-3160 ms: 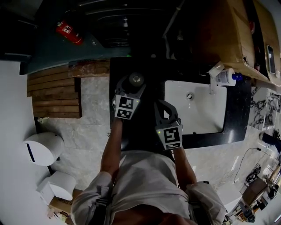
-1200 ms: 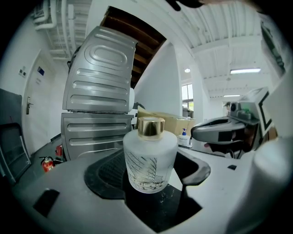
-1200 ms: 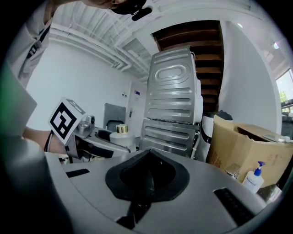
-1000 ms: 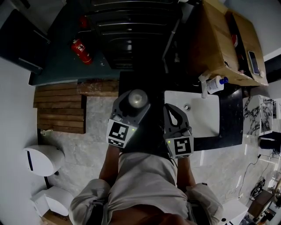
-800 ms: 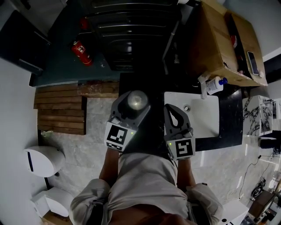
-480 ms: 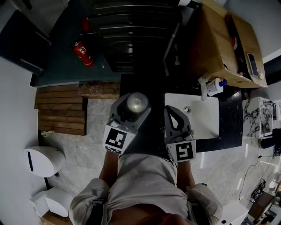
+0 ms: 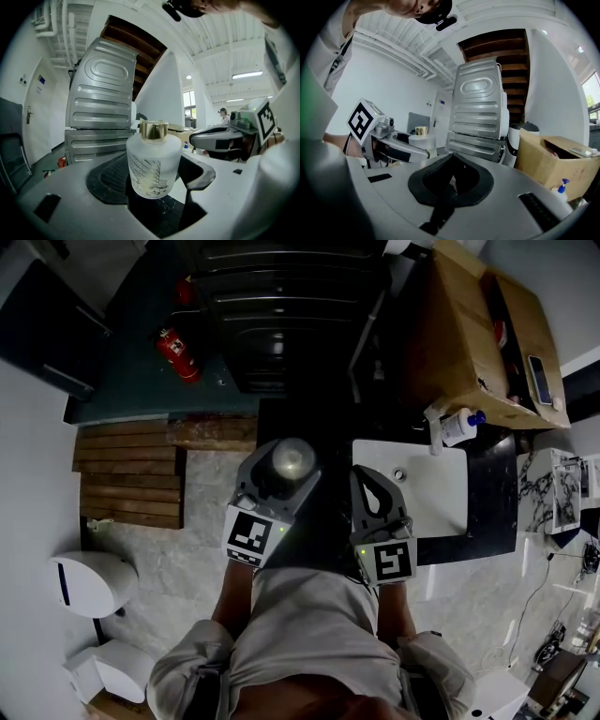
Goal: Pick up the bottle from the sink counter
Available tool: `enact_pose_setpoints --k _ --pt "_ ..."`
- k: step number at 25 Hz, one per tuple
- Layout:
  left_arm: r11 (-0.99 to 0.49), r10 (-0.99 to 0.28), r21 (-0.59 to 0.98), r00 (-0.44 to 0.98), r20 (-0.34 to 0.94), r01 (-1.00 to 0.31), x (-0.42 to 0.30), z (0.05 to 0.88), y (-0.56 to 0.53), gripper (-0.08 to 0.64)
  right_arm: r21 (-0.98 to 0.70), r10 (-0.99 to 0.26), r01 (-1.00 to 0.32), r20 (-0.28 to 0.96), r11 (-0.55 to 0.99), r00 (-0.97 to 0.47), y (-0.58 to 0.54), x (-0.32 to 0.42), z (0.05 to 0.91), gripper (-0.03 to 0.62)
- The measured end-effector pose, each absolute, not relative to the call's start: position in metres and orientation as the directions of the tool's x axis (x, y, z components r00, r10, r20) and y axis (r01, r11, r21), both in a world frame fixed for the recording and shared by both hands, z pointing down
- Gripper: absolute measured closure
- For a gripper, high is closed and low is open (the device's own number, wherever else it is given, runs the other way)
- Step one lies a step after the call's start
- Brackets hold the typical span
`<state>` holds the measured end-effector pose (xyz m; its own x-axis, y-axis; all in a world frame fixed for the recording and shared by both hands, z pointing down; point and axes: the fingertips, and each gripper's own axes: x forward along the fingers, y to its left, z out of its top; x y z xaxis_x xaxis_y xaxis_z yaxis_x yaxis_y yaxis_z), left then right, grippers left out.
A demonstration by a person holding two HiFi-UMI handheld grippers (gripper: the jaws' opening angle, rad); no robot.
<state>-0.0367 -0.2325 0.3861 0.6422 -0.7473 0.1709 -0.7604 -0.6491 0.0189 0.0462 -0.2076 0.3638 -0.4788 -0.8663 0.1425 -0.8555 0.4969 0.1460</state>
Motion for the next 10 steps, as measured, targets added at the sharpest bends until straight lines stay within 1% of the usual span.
enact_pose_setpoints --k 10 --pt "-0.652 -0.744 0.018 0.644 0.18 -0.758 -0.0368 0.3907 -0.234 0.242 0.153 -0.867 -0.855 0.15 0.496 -0.476 -0.2092 0.0451 0.3658 0.6"
